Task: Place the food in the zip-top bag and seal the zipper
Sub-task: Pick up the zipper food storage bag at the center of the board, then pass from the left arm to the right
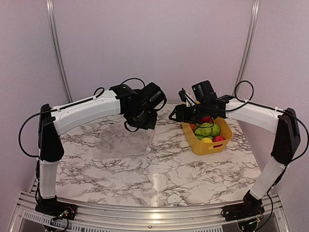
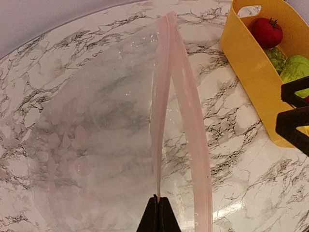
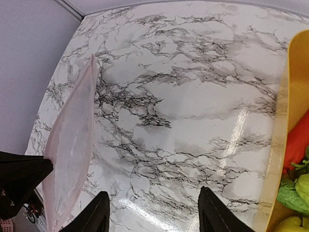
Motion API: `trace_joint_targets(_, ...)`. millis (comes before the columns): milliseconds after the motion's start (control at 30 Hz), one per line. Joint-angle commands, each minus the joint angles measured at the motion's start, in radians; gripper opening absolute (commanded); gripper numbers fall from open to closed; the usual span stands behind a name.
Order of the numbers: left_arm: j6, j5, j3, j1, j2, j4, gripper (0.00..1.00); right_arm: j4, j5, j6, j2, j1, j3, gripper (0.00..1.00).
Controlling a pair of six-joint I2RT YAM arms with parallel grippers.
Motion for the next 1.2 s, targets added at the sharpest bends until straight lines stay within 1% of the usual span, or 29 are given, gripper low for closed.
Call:
trace_joint_targets(0,-0.007,-0.03,0.016,0.005,-0.053,0.011,0.0,0.047,-0.106,0.042,0.056,0.031,0.093,0.6)
trace_joint_targets(67,-0.005,-0.032,0.015,0.005,-0.063,0.011,0.0,0.049,-0.131,0.04,0.091,0.049,0.14,0.6)
trace_joint_targets(233,-0.003,-0.042,-0.019,0.005,-0.093,0.013,0.0,0.007,-0.127,0.034,0.171,0.093,0.269,0.6)
trace_joint_targets(367,-0.013,-0.053,-0.047,0.005,-0.127,0.027,0.0,0.011,-0.132,0.059,0.178,0.1,0.295,0.6)
trace_joint_targets(467,-0.013,-0.051,-0.047,0.005,-0.145,0.044,0.0,-0.016,-0.11,0.073,0.194,0.1,0.3,0.6)
trace_joint_targets(733,-0.032,-0.046,-0.044,0.007,-0.186,0.07,0.0,-0.072,-0.112,0.094,0.265,0.1,0.363,0.53)
trace_joint_targets(767,-0.034,-0.043,-0.045,0.007,-0.188,0.069,0.0,-0.071,-0.111,0.095,0.27,0.1,0.366,0.5)
trace_joint_targets(833,-0.037,-0.044,-0.048,0.007,-0.194,0.069,0.0,-0.069,-0.105,0.099,0.28,0.101,0.374,0.4)
trace_joint_targets(867,-0.039,-0.051,-0.052,0.007,-0.198,0.069,0.0,-0.074,-0.097,0.105,0.285,0.102,0.382,0.33)
trace_joint_targets(933,-0.051,-0.072,-0.071,0.01,-0.207,0.07,0.0,-0.078,-0.089,0.108,0.29,0.101,0.408,0.13)
trace_joint_targets(967,-0.056,-0.062,-0.083,0.015,-0.209,0.074,0.08,-0.068,-0.095,0.108,0.287,0.102,0.419,0.05)
trace_joint_targets(1000,-0.057,-0.04,-0.094,0.021,-0.207,0.083,0.15,-0.059,-0.09,0.106,0.283,0.108,0.43,0.0)
trace_joint_targets(1033,-0.057,-0.014,-0.102,0.027,-0.203,0.094,0.27,-0.055,-0.08,0.101,0.279,0.112,0.443,0.0)
trace_joint_targets(1067,-0.056,0.011,-0.109,0.033,-0.198,0.107,0.36,-0.055,-0.074,0.094,0.279,0.117,0.459,0.0)
trace_joint_targets(1100,-0.05,0.036,-0.111,0.034,-0.191,0.124,0.42,-0.059,-0.074,0.089,0.284,0.12,0.475,0.0)
trace_joint_targets(1167,-0.038,0.064,-0.105,0.035,-0.176,0.15,0.5,-0.071,-0.076,0.089,0.3,0.122,0.499,0.0)
